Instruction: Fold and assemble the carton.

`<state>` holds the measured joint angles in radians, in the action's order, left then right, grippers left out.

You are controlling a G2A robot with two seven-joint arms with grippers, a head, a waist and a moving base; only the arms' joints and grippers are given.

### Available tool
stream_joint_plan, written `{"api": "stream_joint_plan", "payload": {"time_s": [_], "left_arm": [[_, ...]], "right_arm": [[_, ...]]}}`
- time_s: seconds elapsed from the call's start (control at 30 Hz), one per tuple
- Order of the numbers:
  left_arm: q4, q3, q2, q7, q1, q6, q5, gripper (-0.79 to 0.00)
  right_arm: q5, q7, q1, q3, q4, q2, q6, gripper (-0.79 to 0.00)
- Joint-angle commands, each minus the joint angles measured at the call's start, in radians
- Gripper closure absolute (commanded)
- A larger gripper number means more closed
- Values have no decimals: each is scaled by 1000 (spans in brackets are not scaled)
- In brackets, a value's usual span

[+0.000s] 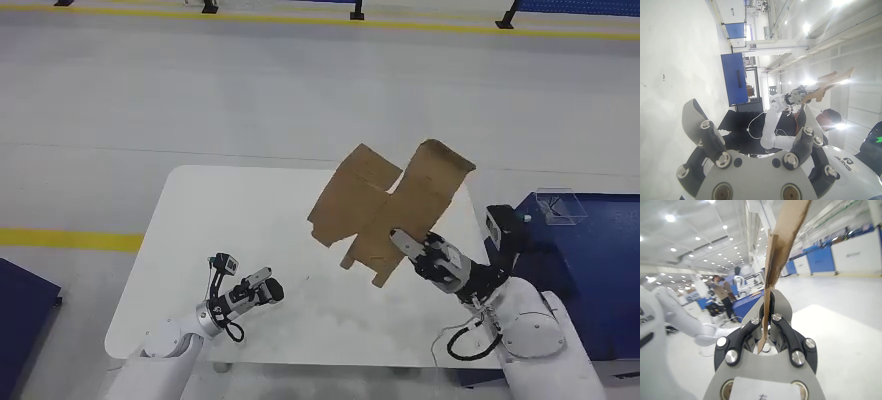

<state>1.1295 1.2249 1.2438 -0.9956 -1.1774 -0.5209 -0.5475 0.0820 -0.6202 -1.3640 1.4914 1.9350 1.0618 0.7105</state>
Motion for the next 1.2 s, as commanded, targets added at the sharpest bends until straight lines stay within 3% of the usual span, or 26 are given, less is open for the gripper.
{"api": "stream_joint_plan", "payload": {"time_s": [0.0, 0.1, 0.23, 0.63, 0.77, 0.93, 1.03, 1.17], "left_arm": [[0, 0, 0, 0, 0, 0, 0, -785], [0, 0, 0, 0, 0, 0, 0, -785], [0, 0, 0, 0, 0, 0, 0, -785], [0, 0, 0, 0, 0, 0, 0, -785], [0, 0, 0, 0, 0, 0, 0, -785], [0, 0, 0, 0, 0, 0, 0, -785], [0, 0, 0, 0, 0, 0, 0, -785], [0, 0, 0, 0, 0, 0, 0, -785]], "right_arm": [[265, -193, 16, -24, -28, -8, -15, 0], [438, -327, 22, -53, -81, -14, -22, 0], [571, -403, 21, -94, -139, -14, -59, 0], [584, -398, 24, -94, -140, -13, -59, 0], [738, -369, 12, -80, -65, -11, -98, 0], [1204, -401, 25, -55, -21, -7, -346, 0], [1508, -385, 30, -68, -24, -3, -622, 0], [1675, -338, 40, -101, -39, -4, -951, 0]]}}
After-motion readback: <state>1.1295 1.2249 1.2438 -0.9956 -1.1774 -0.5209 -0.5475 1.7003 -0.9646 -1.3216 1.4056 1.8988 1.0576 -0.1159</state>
